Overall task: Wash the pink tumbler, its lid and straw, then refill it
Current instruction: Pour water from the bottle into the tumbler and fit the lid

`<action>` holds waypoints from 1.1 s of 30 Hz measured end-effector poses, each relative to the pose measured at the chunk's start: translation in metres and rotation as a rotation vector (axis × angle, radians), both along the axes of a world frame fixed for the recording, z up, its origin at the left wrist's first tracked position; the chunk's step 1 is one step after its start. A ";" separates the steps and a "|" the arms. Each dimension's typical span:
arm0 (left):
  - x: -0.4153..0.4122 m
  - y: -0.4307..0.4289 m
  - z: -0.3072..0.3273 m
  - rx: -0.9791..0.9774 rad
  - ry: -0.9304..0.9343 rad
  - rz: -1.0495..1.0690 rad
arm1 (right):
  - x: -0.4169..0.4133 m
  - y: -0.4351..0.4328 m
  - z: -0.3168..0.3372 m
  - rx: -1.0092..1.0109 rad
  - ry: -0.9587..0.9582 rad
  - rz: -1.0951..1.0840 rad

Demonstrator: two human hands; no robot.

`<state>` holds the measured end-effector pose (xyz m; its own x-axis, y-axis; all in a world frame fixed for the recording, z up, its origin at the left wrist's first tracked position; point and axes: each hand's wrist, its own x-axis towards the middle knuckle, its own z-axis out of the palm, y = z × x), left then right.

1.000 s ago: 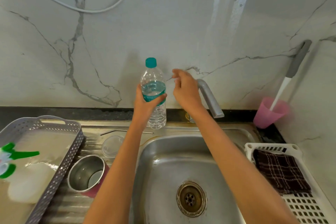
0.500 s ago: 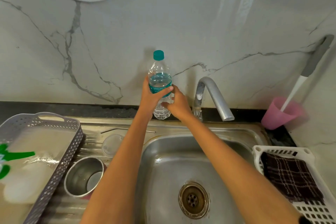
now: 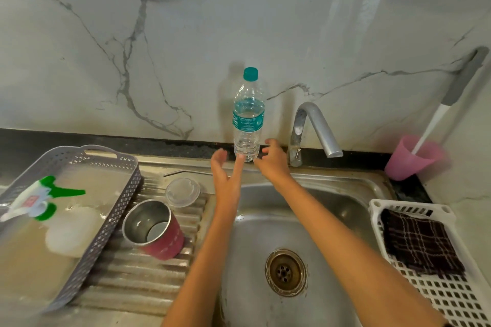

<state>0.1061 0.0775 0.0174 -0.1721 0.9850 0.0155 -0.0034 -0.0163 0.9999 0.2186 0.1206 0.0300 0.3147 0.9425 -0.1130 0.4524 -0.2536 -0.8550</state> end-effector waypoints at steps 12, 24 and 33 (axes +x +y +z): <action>-0.079 -0.149 -0.047 -0.177 0.091 0.118 | -0.068 -0.061 -0.036 -0.082 -0.010 0.392; -0.128 -0.147 -0.051 -0.126 0.244 0.512 | -0.109 -0.046 -0.049 -0.046 -0.150 0.547; -0.133 -0.114 -0.047 -0.027 0.089 0.403 | -0.138 -0.008 -0.050 -0.010 -0.239 0.696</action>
